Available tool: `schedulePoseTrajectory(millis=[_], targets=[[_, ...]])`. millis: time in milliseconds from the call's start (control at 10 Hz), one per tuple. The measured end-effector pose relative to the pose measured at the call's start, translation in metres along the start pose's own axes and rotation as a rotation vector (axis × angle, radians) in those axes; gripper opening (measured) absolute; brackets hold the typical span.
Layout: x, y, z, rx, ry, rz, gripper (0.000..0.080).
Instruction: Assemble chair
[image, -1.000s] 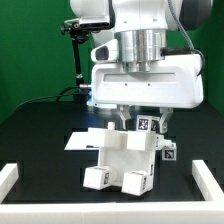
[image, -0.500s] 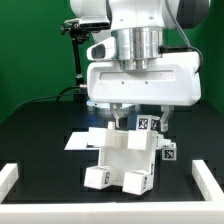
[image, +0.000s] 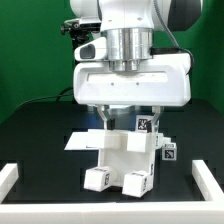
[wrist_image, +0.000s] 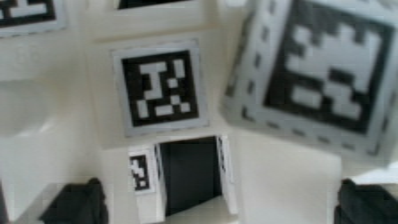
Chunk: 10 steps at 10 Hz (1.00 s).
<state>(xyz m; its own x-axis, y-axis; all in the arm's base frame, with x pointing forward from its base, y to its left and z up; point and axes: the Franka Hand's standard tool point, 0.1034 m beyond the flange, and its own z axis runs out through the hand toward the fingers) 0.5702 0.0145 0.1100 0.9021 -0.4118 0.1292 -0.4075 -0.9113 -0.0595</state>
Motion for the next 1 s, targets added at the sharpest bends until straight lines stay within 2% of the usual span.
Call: schedulePoseTrajectory(millis=[300,500,700,900,1000], targets=[[0.016,0.001,0.011,-0.011,0.011,-0.011,0.0648],[0.021,-0.002,0.011,-0.011,0.014,-0.011,0.0648],[0.02,-0.008,0.008,-0.008,0.004,-0.022,0.0648],[0.01,-0.022,-0.003,0.005,-0.024,-0.081,0.0648],[0.001,-0.025,-0.007,0.012,-0.042,-0.205,0.0648]])
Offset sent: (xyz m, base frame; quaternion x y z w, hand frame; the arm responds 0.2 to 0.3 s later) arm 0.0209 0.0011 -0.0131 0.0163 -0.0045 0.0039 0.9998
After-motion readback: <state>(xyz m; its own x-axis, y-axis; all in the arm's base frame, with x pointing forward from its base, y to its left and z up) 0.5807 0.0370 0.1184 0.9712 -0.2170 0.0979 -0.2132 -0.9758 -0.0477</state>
